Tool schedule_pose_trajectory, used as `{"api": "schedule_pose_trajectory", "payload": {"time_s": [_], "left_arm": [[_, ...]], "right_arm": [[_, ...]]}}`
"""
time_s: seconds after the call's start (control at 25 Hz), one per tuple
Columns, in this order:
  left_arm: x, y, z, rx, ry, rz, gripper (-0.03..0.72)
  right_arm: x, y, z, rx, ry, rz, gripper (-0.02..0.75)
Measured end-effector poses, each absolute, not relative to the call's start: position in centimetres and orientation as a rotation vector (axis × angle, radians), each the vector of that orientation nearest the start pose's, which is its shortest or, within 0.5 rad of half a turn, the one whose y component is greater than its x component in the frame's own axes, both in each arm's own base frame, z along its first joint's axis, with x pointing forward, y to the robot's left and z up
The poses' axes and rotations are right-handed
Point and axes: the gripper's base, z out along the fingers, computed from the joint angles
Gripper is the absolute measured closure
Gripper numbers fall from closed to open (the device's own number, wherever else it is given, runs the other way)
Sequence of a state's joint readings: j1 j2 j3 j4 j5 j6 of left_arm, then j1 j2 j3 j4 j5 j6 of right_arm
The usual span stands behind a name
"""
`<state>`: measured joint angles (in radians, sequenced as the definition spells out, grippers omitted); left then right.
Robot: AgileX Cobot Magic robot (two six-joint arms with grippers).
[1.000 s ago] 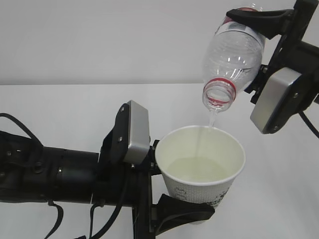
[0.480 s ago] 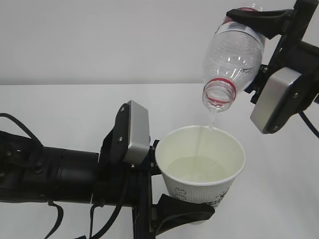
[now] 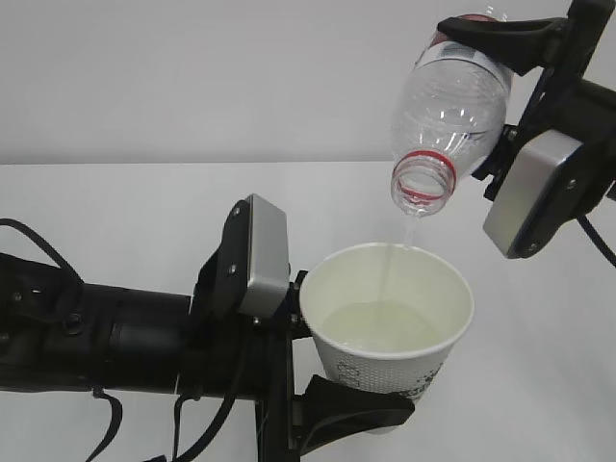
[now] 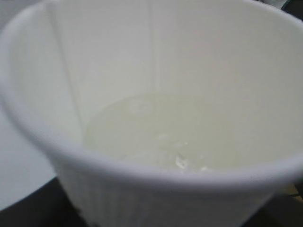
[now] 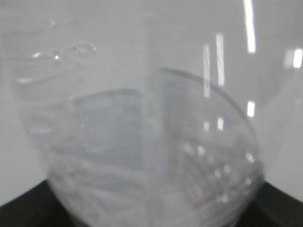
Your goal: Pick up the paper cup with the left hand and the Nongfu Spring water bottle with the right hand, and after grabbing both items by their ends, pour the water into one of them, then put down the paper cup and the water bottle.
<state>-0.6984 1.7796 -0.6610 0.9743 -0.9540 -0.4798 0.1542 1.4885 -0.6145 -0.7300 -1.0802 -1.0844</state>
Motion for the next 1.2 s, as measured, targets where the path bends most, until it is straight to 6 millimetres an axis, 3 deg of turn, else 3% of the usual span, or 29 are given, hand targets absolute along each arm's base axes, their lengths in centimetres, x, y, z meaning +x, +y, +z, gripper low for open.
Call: {"api": "schedule_pose_trajectory", "payload": {"time_s": [1.2], "left_arm": [[19.55, -24.43, 16.36, 1.303, 1.473, -1.025, 0.162]], "right_arm": [[26.85, 9.57, 25.9, -1.36, 0.548, -0.655, 0.213]]}}
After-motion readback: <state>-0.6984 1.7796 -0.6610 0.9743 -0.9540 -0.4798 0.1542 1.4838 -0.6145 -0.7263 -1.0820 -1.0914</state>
